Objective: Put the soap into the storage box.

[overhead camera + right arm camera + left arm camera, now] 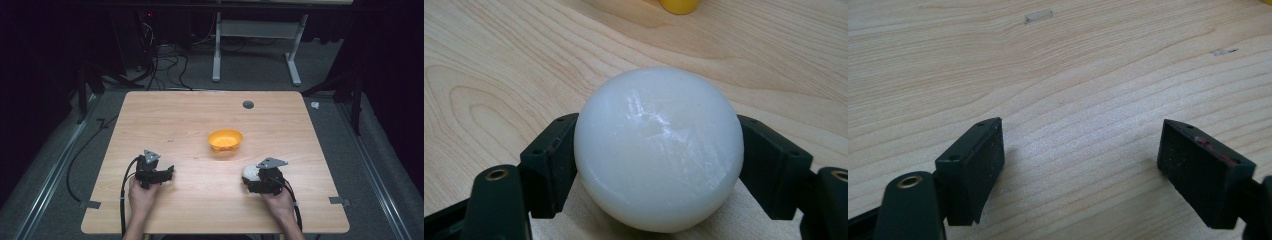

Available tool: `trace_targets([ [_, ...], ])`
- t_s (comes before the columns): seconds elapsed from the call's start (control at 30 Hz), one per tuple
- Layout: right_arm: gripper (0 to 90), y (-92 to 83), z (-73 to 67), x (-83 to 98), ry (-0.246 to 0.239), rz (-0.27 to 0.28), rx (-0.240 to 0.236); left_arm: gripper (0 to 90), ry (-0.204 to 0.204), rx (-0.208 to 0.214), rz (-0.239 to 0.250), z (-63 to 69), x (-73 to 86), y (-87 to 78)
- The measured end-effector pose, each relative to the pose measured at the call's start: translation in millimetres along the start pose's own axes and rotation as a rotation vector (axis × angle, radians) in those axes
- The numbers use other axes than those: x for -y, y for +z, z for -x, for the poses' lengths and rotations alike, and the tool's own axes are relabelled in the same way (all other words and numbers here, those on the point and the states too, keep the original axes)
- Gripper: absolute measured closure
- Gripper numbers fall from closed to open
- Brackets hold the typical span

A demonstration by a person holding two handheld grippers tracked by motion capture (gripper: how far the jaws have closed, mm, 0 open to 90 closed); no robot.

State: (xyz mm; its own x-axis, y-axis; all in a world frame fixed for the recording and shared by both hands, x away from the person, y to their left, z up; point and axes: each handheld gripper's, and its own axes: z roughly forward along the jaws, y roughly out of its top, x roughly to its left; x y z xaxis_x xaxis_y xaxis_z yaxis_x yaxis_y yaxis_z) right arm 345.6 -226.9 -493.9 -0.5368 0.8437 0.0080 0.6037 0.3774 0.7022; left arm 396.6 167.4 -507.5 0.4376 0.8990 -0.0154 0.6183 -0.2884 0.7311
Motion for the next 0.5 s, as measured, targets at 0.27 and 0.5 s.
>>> trace_targets([
  [0.27,25.1,-0.9,1.7,-3.5,0.014,0.008,0.012,19.3,0.0,0.0,0.0,0.0,0.0,0.0],
  [0.5,25.1,-3.6,0.0,-8.2,0.008,0.015,0.011,19.3,0.0,0.0,0.0,0.0,0.0,0.0],
])
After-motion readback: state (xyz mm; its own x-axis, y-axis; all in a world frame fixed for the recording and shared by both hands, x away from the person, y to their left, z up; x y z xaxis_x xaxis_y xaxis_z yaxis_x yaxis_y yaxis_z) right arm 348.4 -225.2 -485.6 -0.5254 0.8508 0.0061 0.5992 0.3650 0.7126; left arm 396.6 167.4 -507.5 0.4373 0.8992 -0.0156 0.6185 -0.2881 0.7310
